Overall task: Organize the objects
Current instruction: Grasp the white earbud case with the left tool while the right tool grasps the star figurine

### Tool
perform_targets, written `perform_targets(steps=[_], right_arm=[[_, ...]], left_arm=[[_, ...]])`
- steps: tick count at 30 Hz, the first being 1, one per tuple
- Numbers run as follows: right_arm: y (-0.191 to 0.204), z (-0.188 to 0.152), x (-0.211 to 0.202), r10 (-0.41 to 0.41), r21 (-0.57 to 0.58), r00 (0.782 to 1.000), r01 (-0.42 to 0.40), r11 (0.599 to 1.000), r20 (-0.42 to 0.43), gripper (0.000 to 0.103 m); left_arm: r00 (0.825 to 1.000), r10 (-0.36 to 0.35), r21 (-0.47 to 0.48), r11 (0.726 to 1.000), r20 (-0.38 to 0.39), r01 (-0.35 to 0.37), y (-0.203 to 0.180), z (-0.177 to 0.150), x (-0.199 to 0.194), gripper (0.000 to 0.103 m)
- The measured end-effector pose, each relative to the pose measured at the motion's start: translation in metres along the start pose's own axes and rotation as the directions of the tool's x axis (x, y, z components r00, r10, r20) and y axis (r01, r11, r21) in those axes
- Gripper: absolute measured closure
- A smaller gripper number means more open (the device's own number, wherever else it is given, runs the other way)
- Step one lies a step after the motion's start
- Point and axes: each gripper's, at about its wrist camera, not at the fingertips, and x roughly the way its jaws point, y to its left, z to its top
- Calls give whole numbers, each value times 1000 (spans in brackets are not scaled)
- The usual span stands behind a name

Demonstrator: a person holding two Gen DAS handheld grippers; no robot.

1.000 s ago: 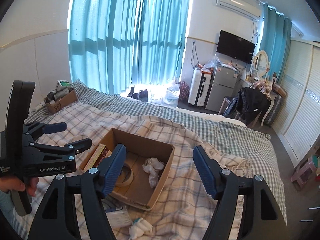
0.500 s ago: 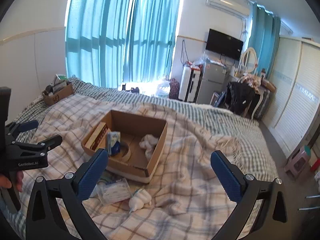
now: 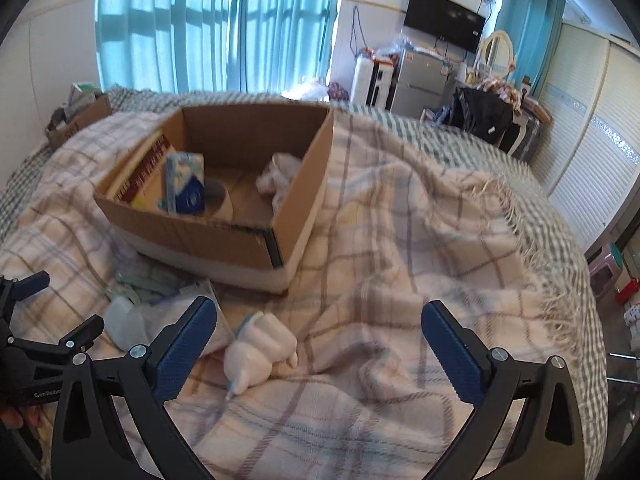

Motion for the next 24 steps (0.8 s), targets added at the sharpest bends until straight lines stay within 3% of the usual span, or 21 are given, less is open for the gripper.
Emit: perform_targets(steps=[5, 8, 9, 10, 13, 20, 24], right_arm=[[6, -12, 20, 8, -23, 997, -10, 1000, -71, 0], [7, -15, 24, 19, -27, 996, -21, 999, -82, 0], [7, -16, 25, 20, -28, 996, -23, 999, -87, 0], [8, -17, 27, 20, -29, 995, -23, 999, -95, 0], [10, -18, 31, 18, -35, 994, -21, 999, -105, 0], [24, -22, 36, 30, -82, 991, -41, 996, -128, 2], [37, -22, 48, 41, -121, 983, -64, 991, -182, 14]], left_arm=[[996, -6, 58, 998, -83, 10, -19, -2, 23, 0], [993, -68, 41, 997, -96, 72, -25, 4, 33, 4], [991, -80, 30, 996, -107, 84, -26, 5, 38, 14], [989, -85, 24, 996, -119, 89, -26, 4, 43, 31], [982, -135, 19, 990, -132, 138, -27, -1, 46, 50], [989, -133, -29, 991, -62, 132, -19, -13, 16, 50], [991, -132, -74, 989, 0, 132, -8, -15, -2, 50]])
